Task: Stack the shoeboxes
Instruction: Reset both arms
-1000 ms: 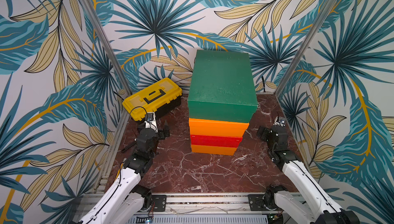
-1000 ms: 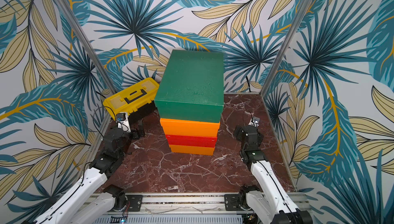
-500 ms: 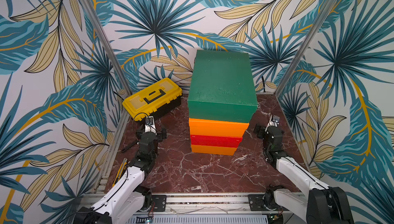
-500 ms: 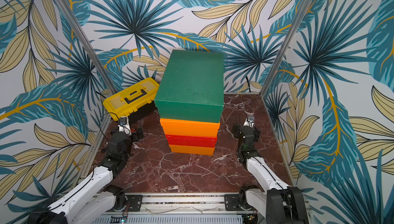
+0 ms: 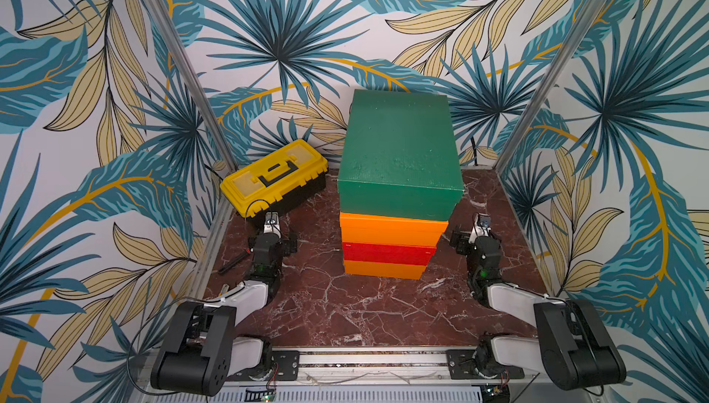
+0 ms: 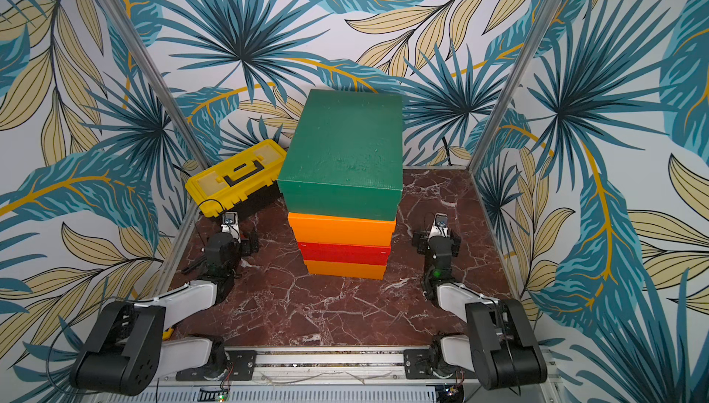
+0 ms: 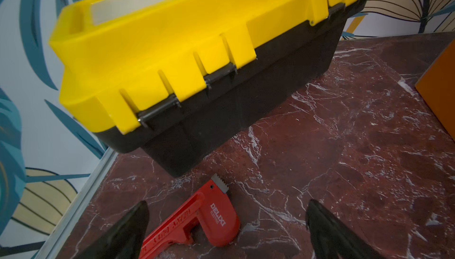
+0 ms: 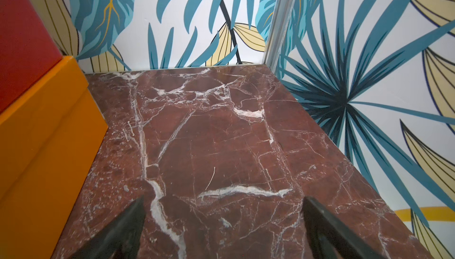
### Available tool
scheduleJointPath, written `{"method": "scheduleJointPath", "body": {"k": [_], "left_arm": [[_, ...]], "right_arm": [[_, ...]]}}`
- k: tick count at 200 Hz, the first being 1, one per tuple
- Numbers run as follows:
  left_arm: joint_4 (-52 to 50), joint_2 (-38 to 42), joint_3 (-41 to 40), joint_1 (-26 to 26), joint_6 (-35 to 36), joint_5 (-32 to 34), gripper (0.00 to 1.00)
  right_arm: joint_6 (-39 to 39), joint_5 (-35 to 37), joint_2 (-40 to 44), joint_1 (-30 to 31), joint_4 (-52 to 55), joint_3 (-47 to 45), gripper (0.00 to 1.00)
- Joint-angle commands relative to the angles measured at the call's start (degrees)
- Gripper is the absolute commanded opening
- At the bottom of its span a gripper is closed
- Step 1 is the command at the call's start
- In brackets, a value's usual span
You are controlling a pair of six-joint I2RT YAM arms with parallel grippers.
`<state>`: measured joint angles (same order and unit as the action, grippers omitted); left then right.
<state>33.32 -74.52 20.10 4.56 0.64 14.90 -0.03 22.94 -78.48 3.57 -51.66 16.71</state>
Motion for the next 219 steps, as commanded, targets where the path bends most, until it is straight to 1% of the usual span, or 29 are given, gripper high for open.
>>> {"method": "scheduleJointPath", "body": {"k": [1,10,17,23,33,40,44,50,56,71,92,110,127,219], "left_arm": [[4.4,-2.36,2.96,-3.46,-0.2,-5.97,1.0],[4.21,-3.26,3.76,-6.02,-1.62,-10.34,0.99],[4.45,-3.62,3.72,-7.8,-3.2,-14.48,1.0],[8.15,-4.85,2.35,-8.9,-4.24,-16.65,1.0],[16.56,-8.33,-0.59,-9.76,-5.62,-16.9,0.99],[19.96,-10.83,-1.3,-9.79,-4.92,-18.52,1.0],[21.27,-12.06,-1.03,-9.82,-4.03,-20.84,1.0],[21.51,-13.36,-0.06,-9.7,-2.45,-24.11,1.0],[21.47,-14.26,0.71,-9.69,-1.77,-25.69,0.99],[21.36,-13.97,0.57,-9.87,-2.88,-23.58,0.99],[20.83,-13.48,0.42,-9.91,-2.7,-23.61,0.99],[20.02,-14.39,1.69,-9.58,-2.71,-22.8,1.0],[19.95,-14.62,1.88,-8.08,-1.9,-19.44,0.99],[19.96,-14.6,1.87,-7.86,-1.96,-19.11,0.99]], "right_arm": [[-0.6,-0.37,-6.63,0.03,-13.04,-2.29,1.0],[-1.33,-0.84,-8.46,0.12,-14.94,-1.88,0.99],[-1.16,-0.66,-8.51,0.12,-13.97,-1.43,0.99],[-0.68,-0.38,-7.86,0.12,-11.64,-0.76,1.0],[0.3,0.32,-6.5,0.04,-7.56,0.19,0.99],[0.85,0.69,-6.0,0.03,-6.03,0.65,1.0],[0.91,0.93,-5.9,0.03,-5.9,0.69,1.0],[0.76,1.14,-6.15,0.03,-6.62,0.55,1.0],[0.66,1.27,-6.37,0.03,-7.39,0.39,1.0],[0.75,1.19,-6.26,0.03,-7.2,0.3,0.99],[0.62,1.14,-6.43,0.03,-5.93,1.1,0.99],[0.65,0.9,-6.55,0.03,-2.18,3.11,1.0],[0.75,0.53,-6.87,-0.08,-0.95,3.99,0.99],[1.61,-1.05,-6.77,-1.16,1.07,4.82,1.0]]}}
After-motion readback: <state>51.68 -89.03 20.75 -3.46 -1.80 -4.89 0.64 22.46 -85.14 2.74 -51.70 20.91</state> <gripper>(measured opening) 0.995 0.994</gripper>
